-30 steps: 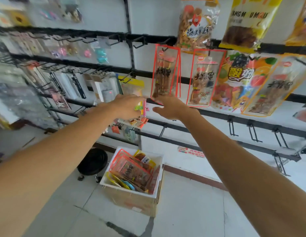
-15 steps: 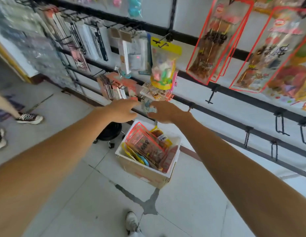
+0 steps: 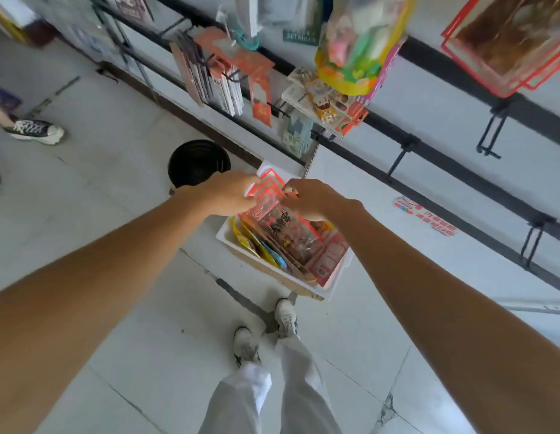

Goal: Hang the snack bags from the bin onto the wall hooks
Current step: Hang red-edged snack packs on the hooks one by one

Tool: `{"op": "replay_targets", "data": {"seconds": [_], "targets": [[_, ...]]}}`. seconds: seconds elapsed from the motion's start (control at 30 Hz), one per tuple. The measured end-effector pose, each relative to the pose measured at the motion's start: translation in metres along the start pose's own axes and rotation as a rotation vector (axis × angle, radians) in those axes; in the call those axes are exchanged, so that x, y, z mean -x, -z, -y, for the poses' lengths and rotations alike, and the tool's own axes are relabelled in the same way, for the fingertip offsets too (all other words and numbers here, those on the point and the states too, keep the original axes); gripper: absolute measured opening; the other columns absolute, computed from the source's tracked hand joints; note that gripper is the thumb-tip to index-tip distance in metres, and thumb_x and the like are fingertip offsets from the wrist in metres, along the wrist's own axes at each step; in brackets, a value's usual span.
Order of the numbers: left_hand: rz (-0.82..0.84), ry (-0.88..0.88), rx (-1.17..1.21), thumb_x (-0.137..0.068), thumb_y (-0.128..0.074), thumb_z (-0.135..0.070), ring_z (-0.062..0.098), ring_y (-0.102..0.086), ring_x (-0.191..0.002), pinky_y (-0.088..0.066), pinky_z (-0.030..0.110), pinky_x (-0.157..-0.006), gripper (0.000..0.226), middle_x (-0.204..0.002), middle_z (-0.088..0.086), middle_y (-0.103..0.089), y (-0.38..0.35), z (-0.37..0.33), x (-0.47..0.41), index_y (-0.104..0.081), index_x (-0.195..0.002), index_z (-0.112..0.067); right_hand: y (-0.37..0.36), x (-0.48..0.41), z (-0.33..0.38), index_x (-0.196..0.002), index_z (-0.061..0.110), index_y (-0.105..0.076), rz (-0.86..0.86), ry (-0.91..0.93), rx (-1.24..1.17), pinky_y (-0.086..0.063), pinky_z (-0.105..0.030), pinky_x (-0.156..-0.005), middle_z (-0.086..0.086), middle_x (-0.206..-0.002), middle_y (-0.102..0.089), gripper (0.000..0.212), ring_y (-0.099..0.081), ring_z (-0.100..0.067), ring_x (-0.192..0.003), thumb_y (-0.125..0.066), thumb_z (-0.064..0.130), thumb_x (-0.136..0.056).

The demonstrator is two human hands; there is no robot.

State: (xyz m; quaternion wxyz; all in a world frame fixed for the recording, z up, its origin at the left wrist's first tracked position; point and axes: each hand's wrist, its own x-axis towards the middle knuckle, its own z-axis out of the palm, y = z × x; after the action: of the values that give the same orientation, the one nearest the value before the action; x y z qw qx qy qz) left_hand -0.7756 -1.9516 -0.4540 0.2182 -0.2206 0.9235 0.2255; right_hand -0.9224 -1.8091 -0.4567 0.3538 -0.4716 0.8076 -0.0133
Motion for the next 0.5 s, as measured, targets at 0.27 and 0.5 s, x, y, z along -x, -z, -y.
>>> {"op": "replay_targets", "data": {"seconds": [0.27,0.5], "targets": [[0.004,0.071,0.170,-0.100,-0.047,-0.030,0.029,-0.056,-0.119,-0.047,0.047,-0.098,0.045,-0.135,0.013,-0.055,-0.062,0.027,-0.081,-0.045,-0.142,-0.016,-0.054,-0.114,-0.055,-0.135,0.027,-0.047,0.102,0.003,-0.049,-0.048,-0.044,-0.096,-0.002,-0.129,-0.061,0.044,-0.059,-0.024,-0.112,-0.046,0.048,-0.096],[-0.085,0.191,0.175,-0.097,-0.053,-0.026,0.026,-0.054,-0.124,-0.045,0.042,-0.102,0.047,-0.138,0.009,-0.055,-0.114,0.073,-0.120,-0.047,-0.142,-0.014,-0.097,-0.191,-0.079,-0.139,0.019,-0.042,0.130,0.011,-0.027,-0.047,-0.032,-0.071,-0.008,-0.125,-0.060,0.046,-0.061,-0.025,-0.096,-0.051,0.034,-0.097]]}}
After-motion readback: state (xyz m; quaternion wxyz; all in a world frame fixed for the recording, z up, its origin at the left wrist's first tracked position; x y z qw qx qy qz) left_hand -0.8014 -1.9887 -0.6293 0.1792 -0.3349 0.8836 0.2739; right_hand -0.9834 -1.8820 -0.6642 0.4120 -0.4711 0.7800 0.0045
